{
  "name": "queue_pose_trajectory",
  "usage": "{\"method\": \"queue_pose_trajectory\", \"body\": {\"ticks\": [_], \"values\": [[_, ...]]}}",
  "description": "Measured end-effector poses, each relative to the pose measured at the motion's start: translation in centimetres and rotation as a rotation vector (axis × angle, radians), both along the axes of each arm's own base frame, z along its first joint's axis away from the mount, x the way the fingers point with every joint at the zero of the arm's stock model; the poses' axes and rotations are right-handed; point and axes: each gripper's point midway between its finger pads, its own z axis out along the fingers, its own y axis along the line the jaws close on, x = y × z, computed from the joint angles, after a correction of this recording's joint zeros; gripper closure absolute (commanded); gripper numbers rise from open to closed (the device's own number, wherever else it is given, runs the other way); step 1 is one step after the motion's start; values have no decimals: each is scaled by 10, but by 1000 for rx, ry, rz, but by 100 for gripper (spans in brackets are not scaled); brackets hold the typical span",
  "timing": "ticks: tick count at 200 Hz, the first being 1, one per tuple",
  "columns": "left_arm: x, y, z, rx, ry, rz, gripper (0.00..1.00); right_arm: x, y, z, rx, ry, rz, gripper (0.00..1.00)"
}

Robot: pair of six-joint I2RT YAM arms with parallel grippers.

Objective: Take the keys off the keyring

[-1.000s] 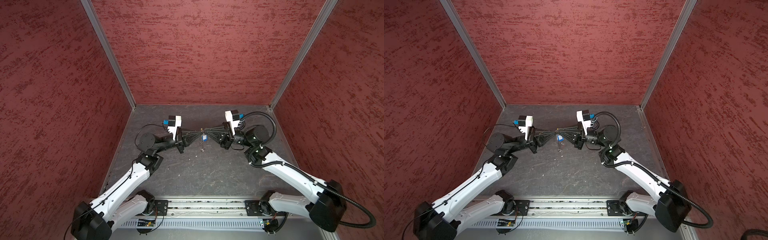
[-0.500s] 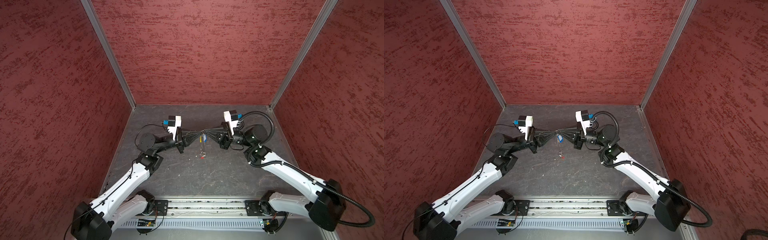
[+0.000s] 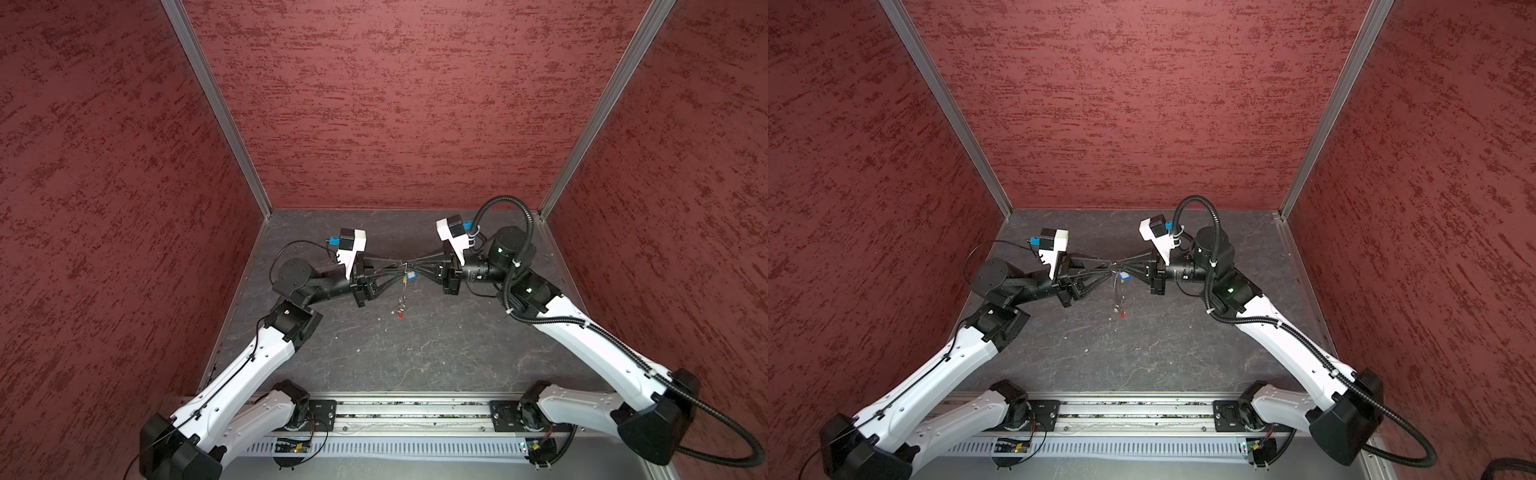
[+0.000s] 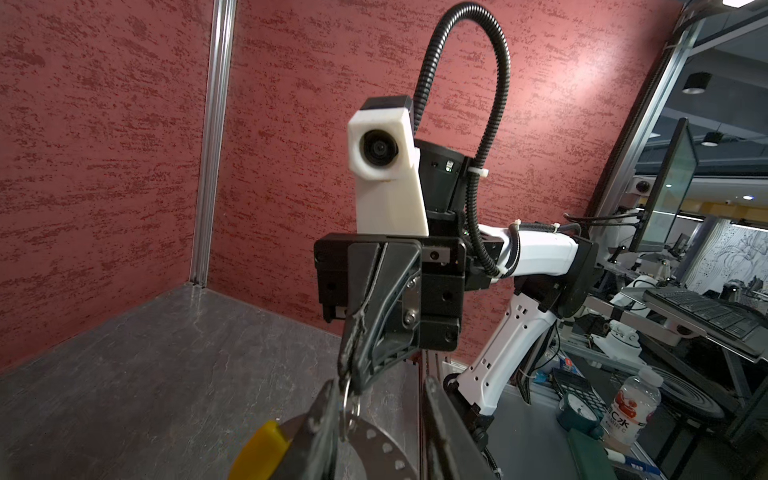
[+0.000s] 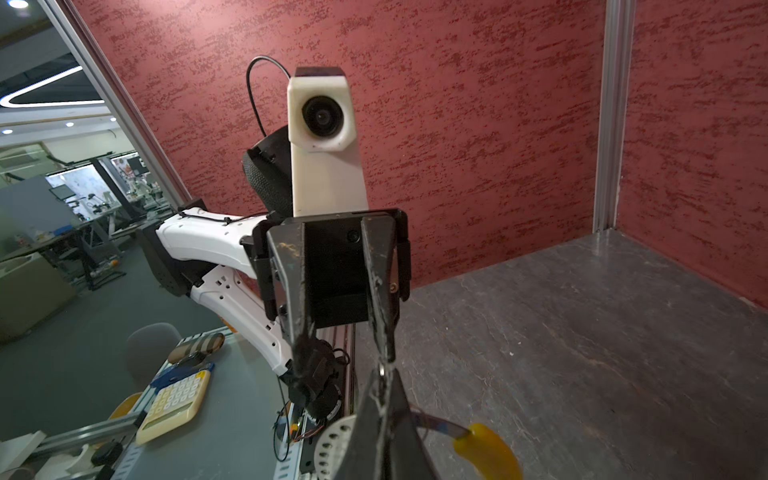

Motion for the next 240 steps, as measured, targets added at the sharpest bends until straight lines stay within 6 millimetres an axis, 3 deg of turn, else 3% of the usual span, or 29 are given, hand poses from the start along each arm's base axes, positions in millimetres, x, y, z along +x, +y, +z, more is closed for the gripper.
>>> {"method": "queue_pose_trajectory", "body": {"ticks": [43,160,208,240], "values": [[-1,-2,-7,52,35,-18,78,-11,-5,2,-80,-46,34,100],[-4,-11,-18,87,64,-68,84,-11,-4,-10,-133,-33,51,100],[-4,-12,-18,85,60,-67,100,-11,-3,-9,-128,-25,54,100],[-3,-11,-13,72,41,-58,100,-11,-2,-4,-111,-21,59,100]]}}
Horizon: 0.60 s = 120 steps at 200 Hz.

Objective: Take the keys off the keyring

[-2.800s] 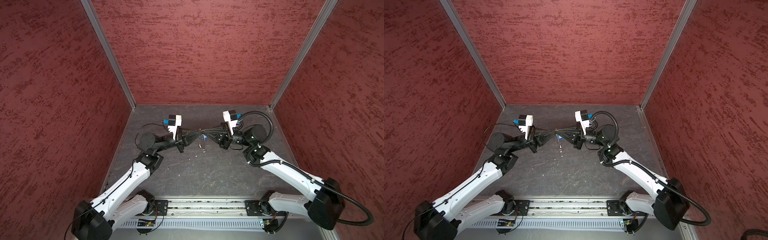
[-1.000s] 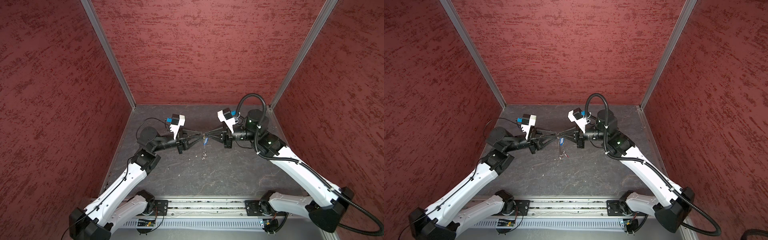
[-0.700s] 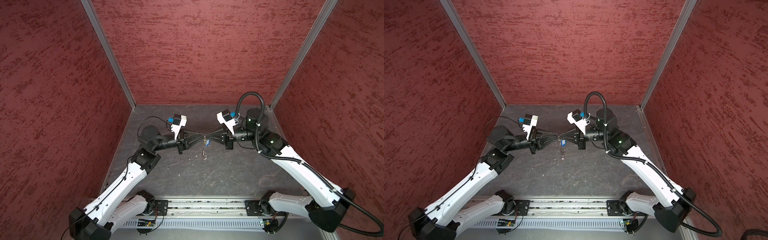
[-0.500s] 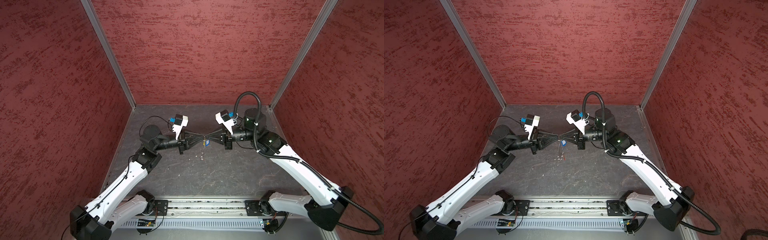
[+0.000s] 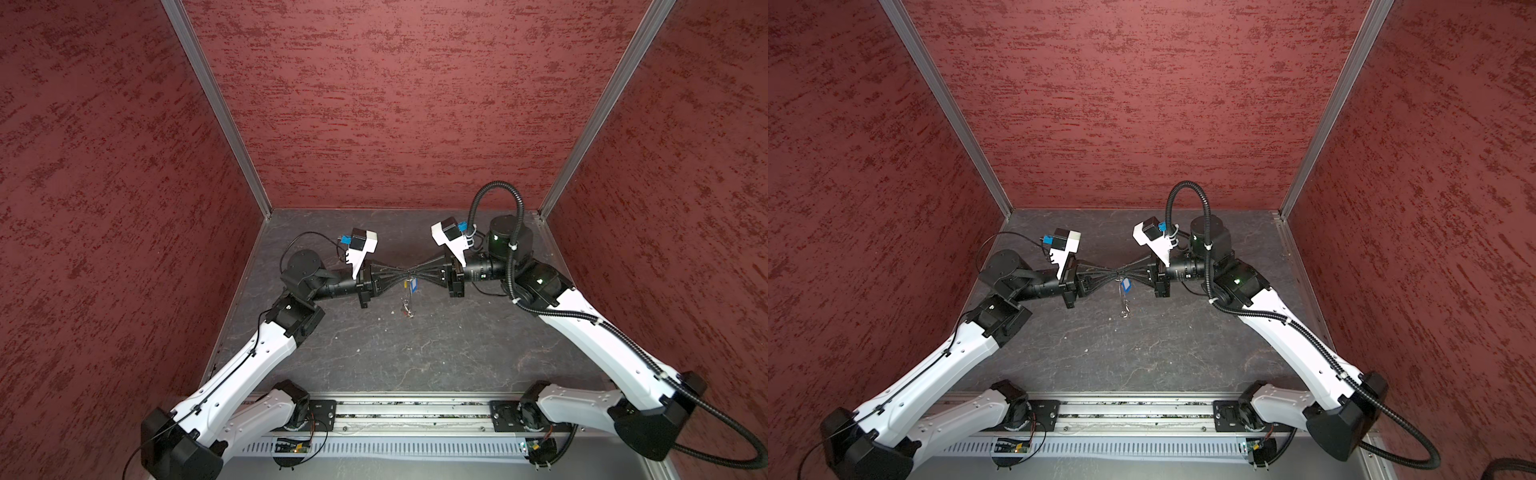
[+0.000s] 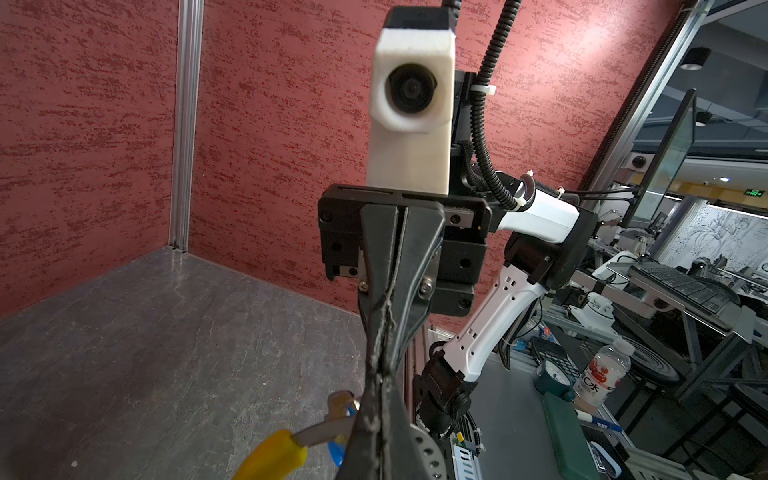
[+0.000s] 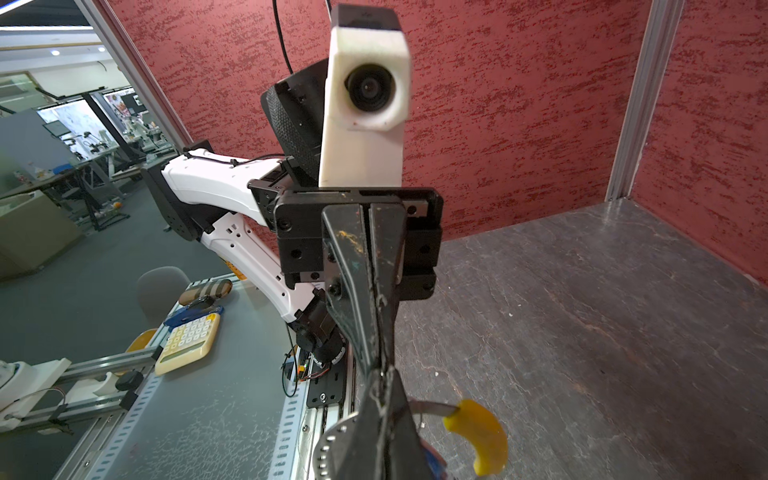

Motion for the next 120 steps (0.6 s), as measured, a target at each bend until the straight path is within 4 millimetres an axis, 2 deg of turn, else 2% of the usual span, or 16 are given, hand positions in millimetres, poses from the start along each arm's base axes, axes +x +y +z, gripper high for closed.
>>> {"method": "queue_pose_trajectory", "body": {"ticks": [24,36,80,120], "values": [[2,0,5,-18,-21,22,100,5,0,7,29,-15,-30,64],[1,1,4,-25,-28,28,100,7,-2,9,51,-32,-62,53],[-5,6,14,-58,-72,44,100,5,-20,6,123,-101,-174,42],[-11,8,22,-78,-107,28,100,3,-17,-3,138,-98,-145,39]]}}
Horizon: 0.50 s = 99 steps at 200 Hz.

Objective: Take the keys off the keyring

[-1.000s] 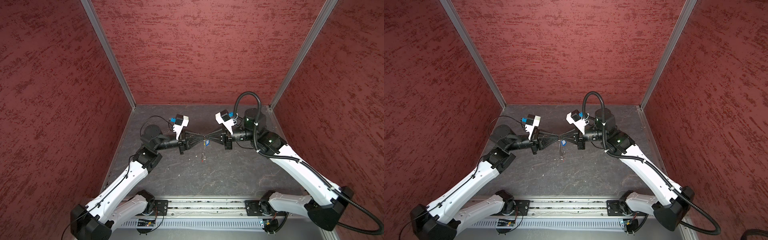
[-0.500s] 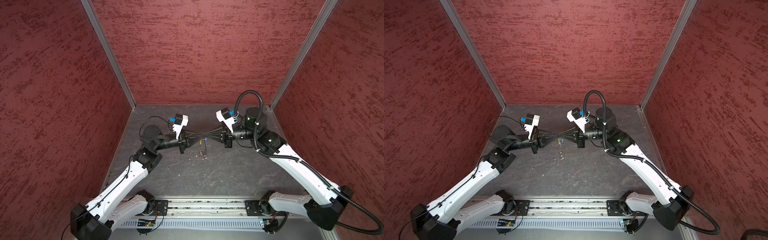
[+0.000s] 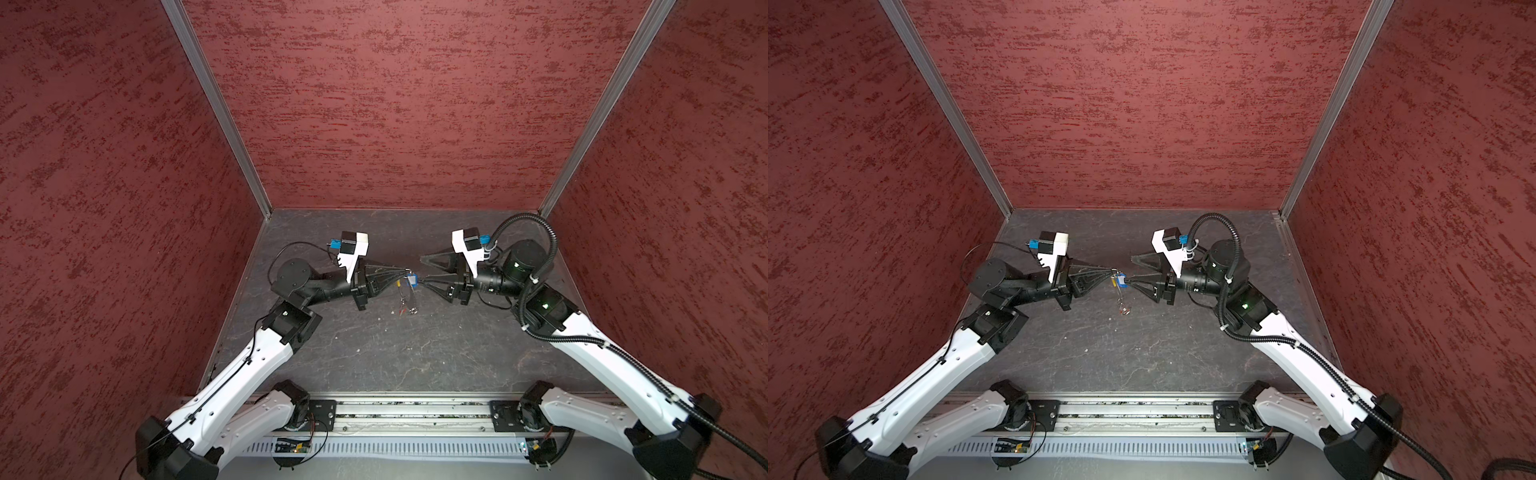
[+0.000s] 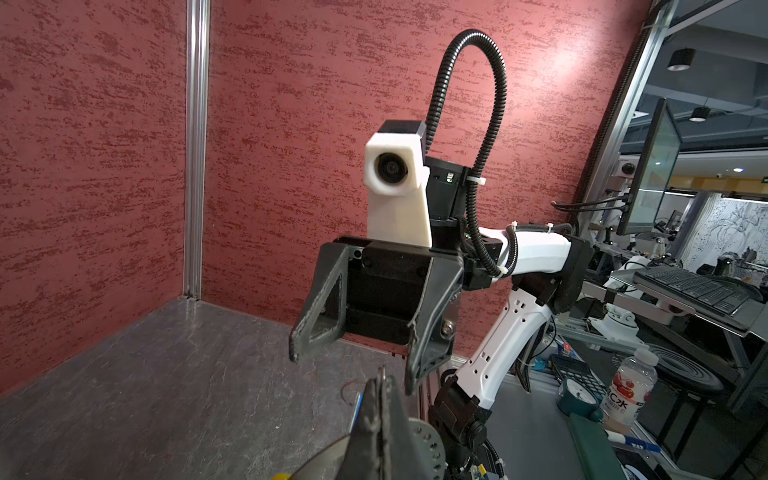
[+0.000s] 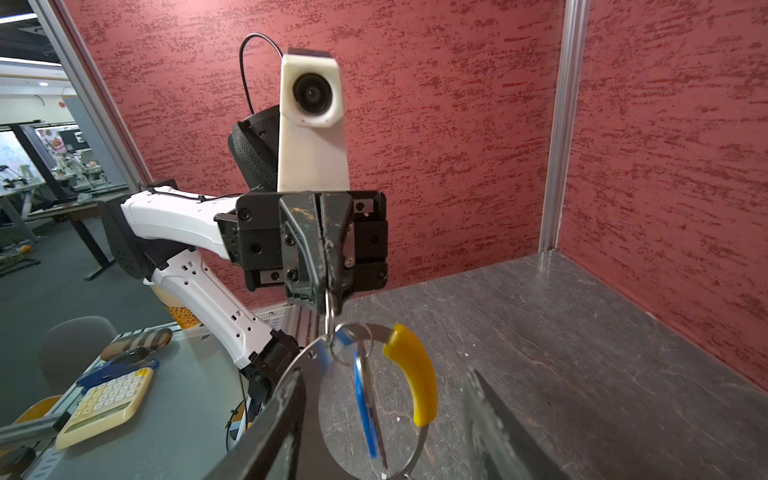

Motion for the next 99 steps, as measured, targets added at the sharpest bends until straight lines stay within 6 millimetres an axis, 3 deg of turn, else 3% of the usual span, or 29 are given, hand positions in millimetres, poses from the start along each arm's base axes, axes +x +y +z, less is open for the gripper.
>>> {"method": "queue_pose_trajectory", "body": {"ticks": [53,99], "values": [[-2,0,3,-8,-5,-8,100,0,12,-16,-21,64,84,57],[2,1,4,-16,-1,17,100,-7,13,-10,2,69,132,78]]}}
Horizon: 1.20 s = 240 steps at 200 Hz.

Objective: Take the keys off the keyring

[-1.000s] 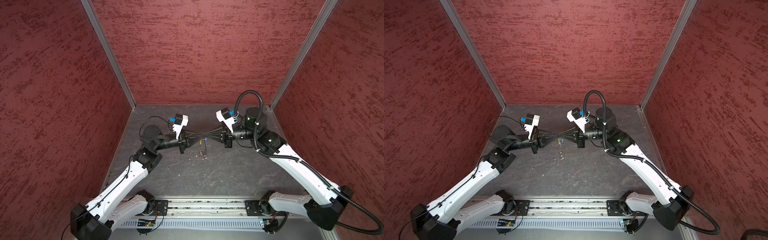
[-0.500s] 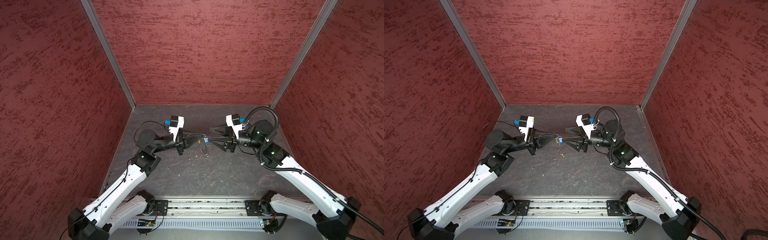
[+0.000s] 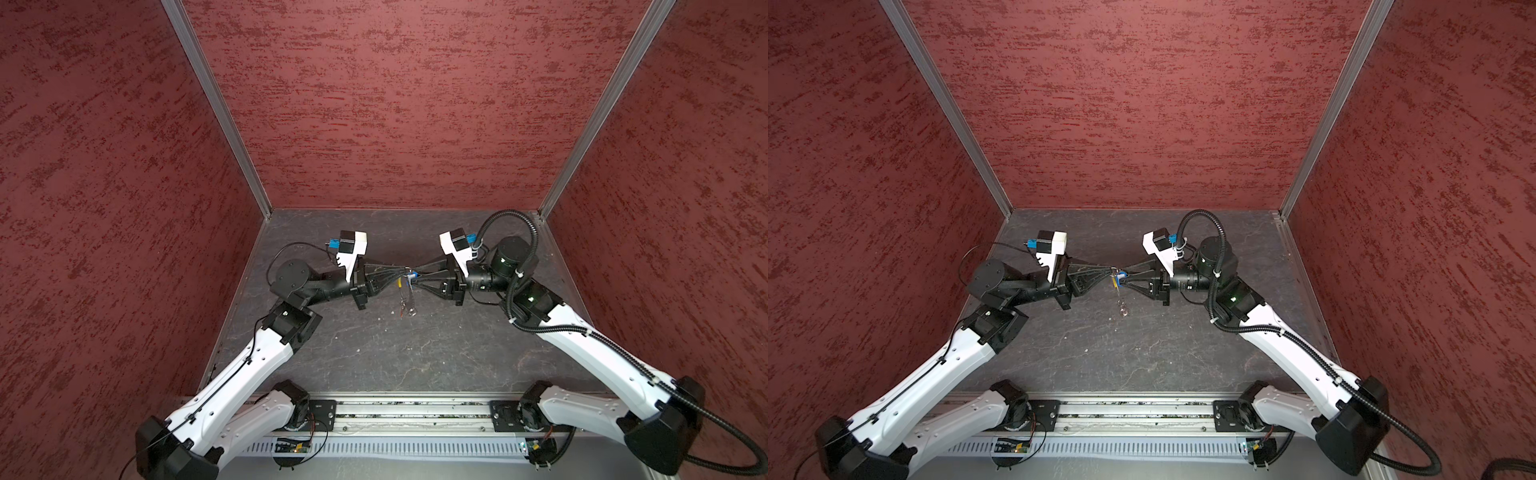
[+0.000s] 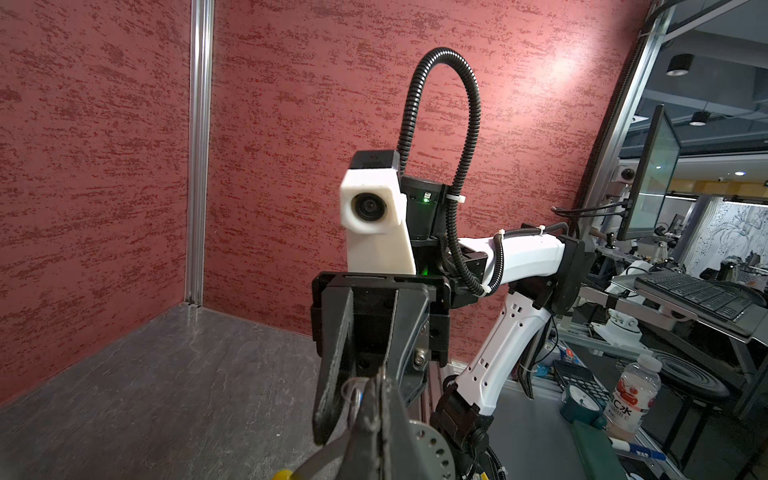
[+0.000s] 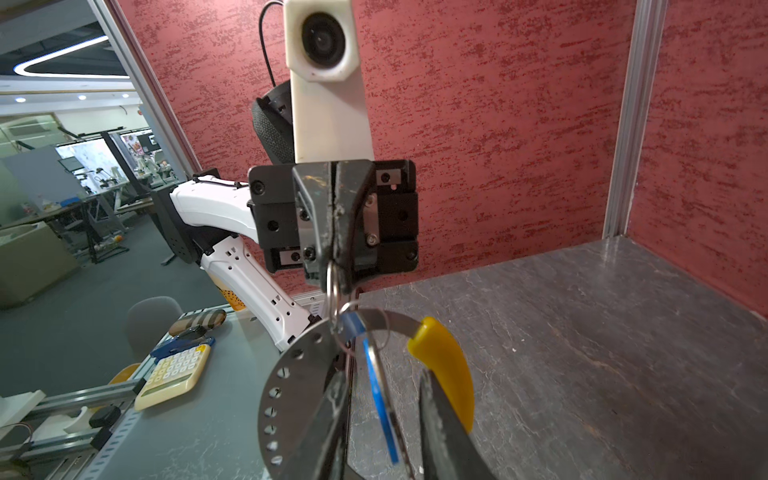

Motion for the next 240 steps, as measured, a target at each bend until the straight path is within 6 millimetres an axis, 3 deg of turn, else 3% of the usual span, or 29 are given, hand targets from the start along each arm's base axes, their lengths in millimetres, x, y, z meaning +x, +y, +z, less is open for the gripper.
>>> {"method": "queue_pose_trajectory", "body": {"ticks": [20,39,223,240], "values": [[2,0,0,-4,3,13,100,-2,1,3,10,-1,15,92],[4,1,0,-7,7,21,100,-2,2,3,14,1,23,100],[7,7,3,-91,3,60,100,-9,17,-7,-2,4,31,100],[7,7,1,-83,5,56,100,-5,17,-8,-9,2,2,78]]}}
